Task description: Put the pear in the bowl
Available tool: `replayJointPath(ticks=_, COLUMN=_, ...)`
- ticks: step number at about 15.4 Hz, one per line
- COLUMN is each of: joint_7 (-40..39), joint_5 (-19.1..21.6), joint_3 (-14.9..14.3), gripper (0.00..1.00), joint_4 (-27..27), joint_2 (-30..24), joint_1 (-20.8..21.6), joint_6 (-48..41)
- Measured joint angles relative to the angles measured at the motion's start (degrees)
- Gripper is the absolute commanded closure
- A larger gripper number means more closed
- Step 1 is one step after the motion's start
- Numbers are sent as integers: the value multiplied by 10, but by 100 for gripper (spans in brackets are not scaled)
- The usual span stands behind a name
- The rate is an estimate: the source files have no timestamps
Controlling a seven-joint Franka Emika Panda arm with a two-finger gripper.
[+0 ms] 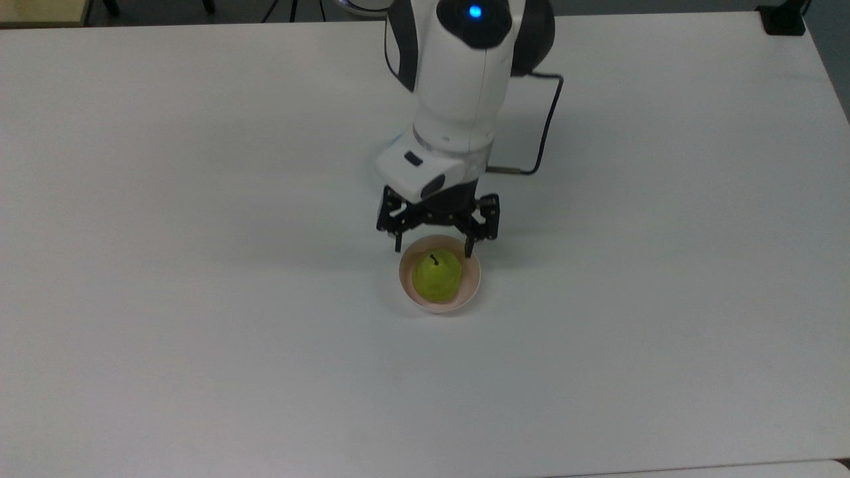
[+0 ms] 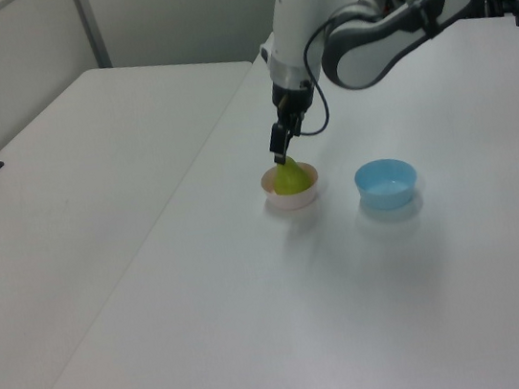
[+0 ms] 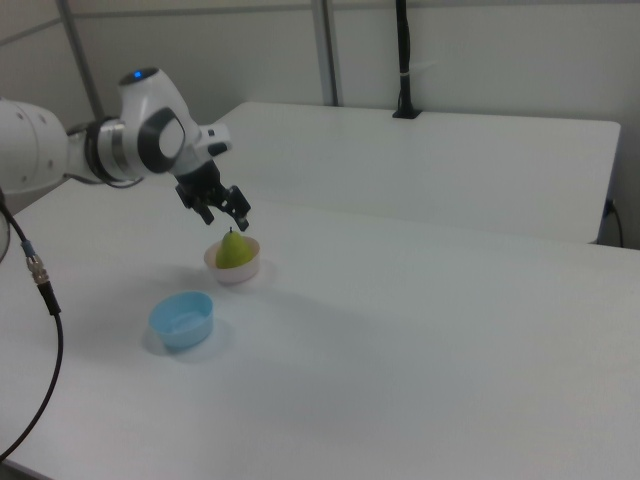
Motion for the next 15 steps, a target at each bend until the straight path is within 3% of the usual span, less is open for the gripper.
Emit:
replayJointPath(ticks=8, joint_7=-62, joint_5=6, joint_3=-2, gripper=0, joint_4=4, joint_2=-149, joint_1=-12, joint_6=-249)
replayJointPath(ticks=12, joint_7=-142, joint_5=58, joint_3=-4, gripper=0, joint_4=4, joint_2=-210, joint_1=-55, joint_6=-342)
replayJointPath(ticks=15, joint_7=-175, joint_5=67, joint_3=-5, gripper=0, joint_4=3, joint_2=-248, joint_1=-84, joint_6=-392)
